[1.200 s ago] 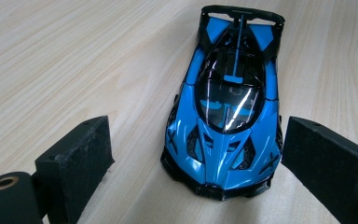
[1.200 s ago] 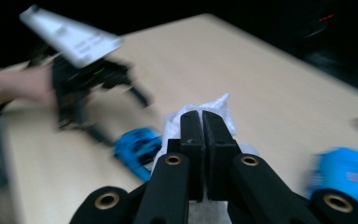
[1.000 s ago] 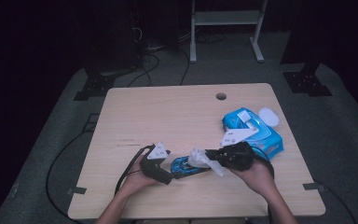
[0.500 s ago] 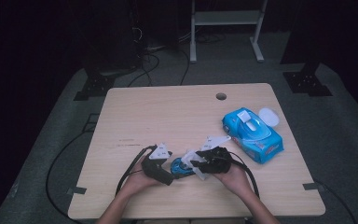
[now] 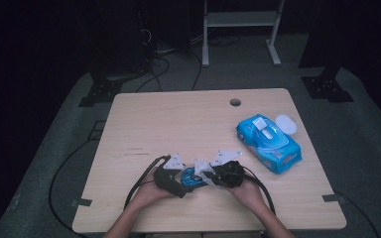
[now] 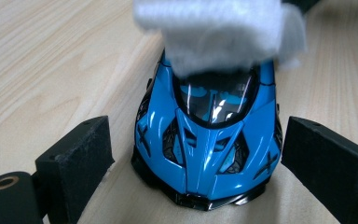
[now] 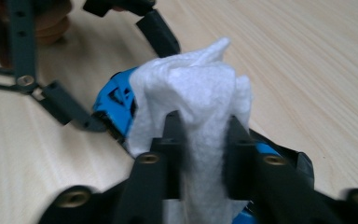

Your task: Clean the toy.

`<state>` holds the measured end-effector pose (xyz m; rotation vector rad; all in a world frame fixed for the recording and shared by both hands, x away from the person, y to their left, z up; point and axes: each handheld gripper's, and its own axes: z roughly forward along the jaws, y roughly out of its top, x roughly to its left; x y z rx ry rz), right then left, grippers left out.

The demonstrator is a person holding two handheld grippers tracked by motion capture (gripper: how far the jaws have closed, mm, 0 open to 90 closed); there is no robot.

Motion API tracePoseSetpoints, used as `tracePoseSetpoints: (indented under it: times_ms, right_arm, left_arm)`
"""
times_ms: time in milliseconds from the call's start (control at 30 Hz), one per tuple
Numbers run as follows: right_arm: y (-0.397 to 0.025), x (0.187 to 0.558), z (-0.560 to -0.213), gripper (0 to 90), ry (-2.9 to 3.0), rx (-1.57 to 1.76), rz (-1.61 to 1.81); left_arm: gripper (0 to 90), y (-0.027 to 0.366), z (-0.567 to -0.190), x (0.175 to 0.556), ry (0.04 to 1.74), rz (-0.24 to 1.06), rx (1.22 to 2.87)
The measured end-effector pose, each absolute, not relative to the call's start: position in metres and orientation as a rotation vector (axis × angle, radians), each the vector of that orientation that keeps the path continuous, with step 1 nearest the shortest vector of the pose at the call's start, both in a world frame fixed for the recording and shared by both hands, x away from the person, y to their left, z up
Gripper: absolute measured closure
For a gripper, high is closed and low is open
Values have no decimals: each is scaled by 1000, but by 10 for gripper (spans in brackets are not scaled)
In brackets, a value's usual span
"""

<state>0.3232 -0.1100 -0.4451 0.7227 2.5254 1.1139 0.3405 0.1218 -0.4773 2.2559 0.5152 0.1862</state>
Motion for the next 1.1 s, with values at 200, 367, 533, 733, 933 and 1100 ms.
tracePoseSetpoints:
  times_ms: [200, 367, 533, 733, 933, 1100]
  right_arm:
    - [-132, 324, -434, 788, 2624, 718, 1114]
    - [-154, 323, -422, 795, 2697, 729, 1060]
    - [-156, 324, -425, 656, 2731, 751, 932]
    - [-148, 325, -428, 491, 2624, 746, 1020]
    - [-135, 317, -428, 580, 2529, 668, 1039]
    - [-124, 315, -437, 674, 2565, 589, 983]
  left_arm:
    - [80, 125, -477, 341, 517, 197, 2251]
    - [80, 125, -476, 341, 513, 198, 2249]
    - [80, 125, -476, 340, 499, 200, 2254]
    - [80, 125, -476, 341, 508, 193, 2239]
    - [114, 122, -477, 340, 491, 161, 2259]
    - [113, 120, -479, 341, 482, 159, 2287]
